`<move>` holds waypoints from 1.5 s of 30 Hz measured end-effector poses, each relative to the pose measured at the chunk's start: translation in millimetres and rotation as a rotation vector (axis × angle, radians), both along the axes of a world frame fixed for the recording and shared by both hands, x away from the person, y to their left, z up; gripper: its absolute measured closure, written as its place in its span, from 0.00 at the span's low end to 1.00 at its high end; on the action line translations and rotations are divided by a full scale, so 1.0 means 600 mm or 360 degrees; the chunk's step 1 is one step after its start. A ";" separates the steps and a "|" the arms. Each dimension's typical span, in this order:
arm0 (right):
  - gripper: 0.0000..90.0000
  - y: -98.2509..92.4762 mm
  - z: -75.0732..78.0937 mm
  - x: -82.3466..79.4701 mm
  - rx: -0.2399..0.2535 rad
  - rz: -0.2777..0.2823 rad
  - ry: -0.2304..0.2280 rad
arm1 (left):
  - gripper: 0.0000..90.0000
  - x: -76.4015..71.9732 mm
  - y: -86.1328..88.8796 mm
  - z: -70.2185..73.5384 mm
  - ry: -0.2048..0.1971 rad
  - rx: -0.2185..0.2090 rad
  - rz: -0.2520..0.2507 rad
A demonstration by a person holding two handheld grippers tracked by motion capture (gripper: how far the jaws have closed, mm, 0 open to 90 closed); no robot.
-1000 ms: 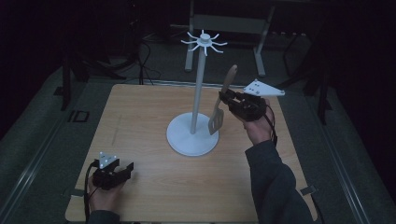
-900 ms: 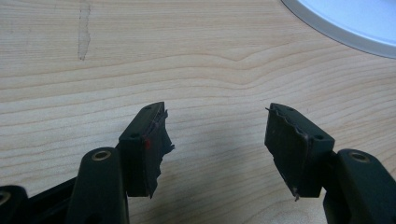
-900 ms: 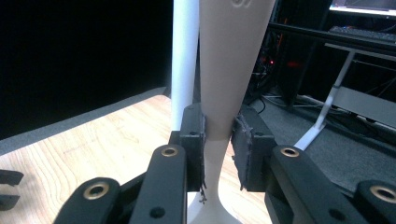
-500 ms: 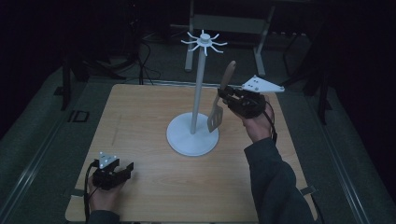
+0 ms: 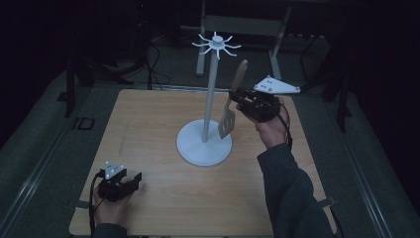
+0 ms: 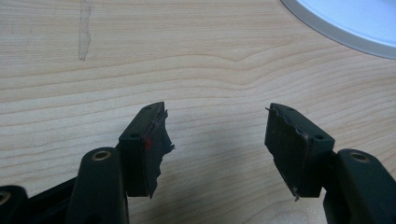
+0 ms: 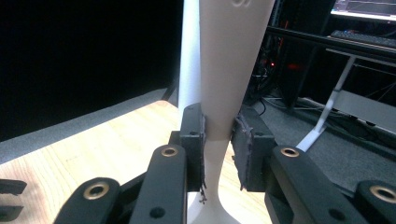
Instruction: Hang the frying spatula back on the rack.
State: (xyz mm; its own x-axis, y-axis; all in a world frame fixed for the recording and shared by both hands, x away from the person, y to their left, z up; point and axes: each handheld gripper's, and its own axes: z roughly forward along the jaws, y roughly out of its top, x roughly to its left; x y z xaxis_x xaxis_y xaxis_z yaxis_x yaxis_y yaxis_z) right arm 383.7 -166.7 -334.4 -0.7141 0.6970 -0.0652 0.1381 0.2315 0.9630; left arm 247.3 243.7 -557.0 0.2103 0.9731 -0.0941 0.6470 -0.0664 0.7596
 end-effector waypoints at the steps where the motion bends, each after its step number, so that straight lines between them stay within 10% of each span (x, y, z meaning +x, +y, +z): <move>1: 0.83 0.001 0.001 0.000 0.0001 0.0001 -0.0001 | 0.43 0.000 0.000 0.000 0.0000 0.0000 0.0000; 45: 0.83 0.048 0.022 0.038 -0.0061 0.0021 0.0143 | 0.43 -0.001 0.001 0.000 0.0002 0.0001 0.0003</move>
State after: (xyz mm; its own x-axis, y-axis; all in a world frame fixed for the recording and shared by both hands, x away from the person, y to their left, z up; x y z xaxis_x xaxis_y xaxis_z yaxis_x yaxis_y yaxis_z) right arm 406.4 -138.1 -321.5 -0.7275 0.6855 -0.0267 0.2202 0.2701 0.9373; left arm 246.6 244.3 -557.2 0.2086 0.9735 -0.0935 0.6479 -0.0659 0.7589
